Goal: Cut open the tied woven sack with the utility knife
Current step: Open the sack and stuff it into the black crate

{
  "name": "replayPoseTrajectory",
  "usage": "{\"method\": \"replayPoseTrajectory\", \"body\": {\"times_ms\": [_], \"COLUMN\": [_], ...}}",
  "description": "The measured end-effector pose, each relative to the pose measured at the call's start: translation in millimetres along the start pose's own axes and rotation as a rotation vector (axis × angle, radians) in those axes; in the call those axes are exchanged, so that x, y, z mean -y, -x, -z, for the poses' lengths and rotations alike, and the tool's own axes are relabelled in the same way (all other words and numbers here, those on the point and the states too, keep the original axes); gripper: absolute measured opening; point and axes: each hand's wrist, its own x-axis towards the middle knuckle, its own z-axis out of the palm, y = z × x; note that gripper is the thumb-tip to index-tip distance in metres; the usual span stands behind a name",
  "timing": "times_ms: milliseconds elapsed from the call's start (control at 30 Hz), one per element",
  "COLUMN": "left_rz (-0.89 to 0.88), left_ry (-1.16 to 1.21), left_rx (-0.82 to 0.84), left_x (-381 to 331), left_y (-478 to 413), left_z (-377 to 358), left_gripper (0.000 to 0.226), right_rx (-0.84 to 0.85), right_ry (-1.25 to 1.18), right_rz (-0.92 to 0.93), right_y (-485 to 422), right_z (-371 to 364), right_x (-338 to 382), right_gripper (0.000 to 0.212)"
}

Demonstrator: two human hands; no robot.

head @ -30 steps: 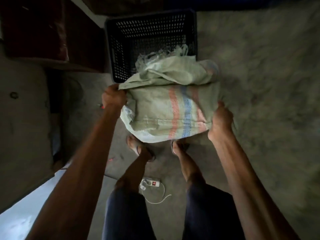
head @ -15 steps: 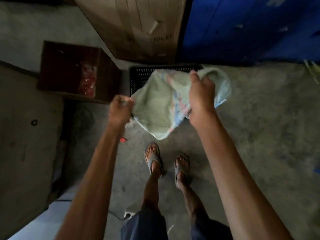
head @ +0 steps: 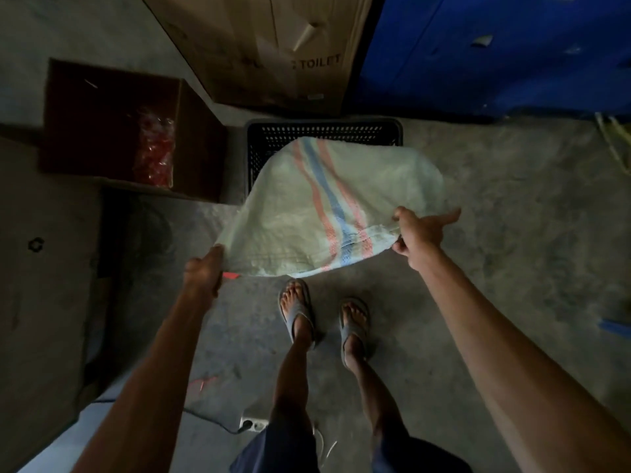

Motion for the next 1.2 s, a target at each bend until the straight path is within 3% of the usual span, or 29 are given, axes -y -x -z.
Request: {"method": "replayPoseTrajectory", "body": {"times_ms": [100,200,300,400,433,533,633,700,767,833,933,1067,1200], "left_rz": [0.024,0.026,0.023,-0.016,-0.031,-0.058,-0.064,-0.067,-0.065,-0.065,-0.114,-0.213,-0.332], "left_ry": [-0.098,-0.100,-0.143,-0.191,-0.194,-0.162,-0.104,-0.023,0.084,0.173,0.236,0.341,0.273], "left_rx": [0.018,0.011,0.008,0.014,0.019,0.046,0.039,0.042,0.082,0.143,0.225,0.237,0.211], "left_x": [0.3,1.9,3.6,6.3,7.2,5.3,-9.1,-26.5,-48.6,-73.8,-121.2,-203.0,-260.9], "left_y": [0.0,-4.9,-6.1,-5.2,-3.3,6.7,21.0,34.0,54.7,80.7,117.7,168.1,212.2], "left_z": [4.0,3.0,1.0,-2.2,-3.6,-8.2,-10.6,-8.3,-3.6,4.0,25.8,68.0,105.5], "left_gripper": [0.062,0.063,0.058,0.054,0.053,0.049,0.048,0.045,0.042,0.039,0.033,0.029,0.033], "right_rx": [0.119,0.184,0.118,-0.067,-0.057,0.016,-0.010,0.165,0.397,0.470,0.352,0.228,0.261], "right_ry": [0.124,0.209,0.349,0.673,0.640,0.215,0.126,0.065,0.025,0.022,0.075,0.150,0.104], "right_rz": [-0.091,-0.195,-0.160,0.038,0.095,0.120,0.075,-0.136,-0.259,-0.185,0.057,0.303,0.495], "right_y": [-15.5,-34.2,-51.9,-57.5,-57.3,-45.2,-25.1,-4.8,19.1,37.9,69.7,120.8,176.7], "right_z": [14.5,21.4,16.1,10.9,8.4,4.2,13.3,28.8,47.8,66.1,87.0,111.2,138.7], "right_x": [1.8,2.6,2.5,-4.1,-7.7,-14.3,-15.0,-10.7,10.4,46.7,119.8,195.6,256.4], "right_gripper": [0.081,0.089,0.067,0.070,0.058,0.033,0.060,0.073,0.049,0.031,0.021,0.033,0.049]}}
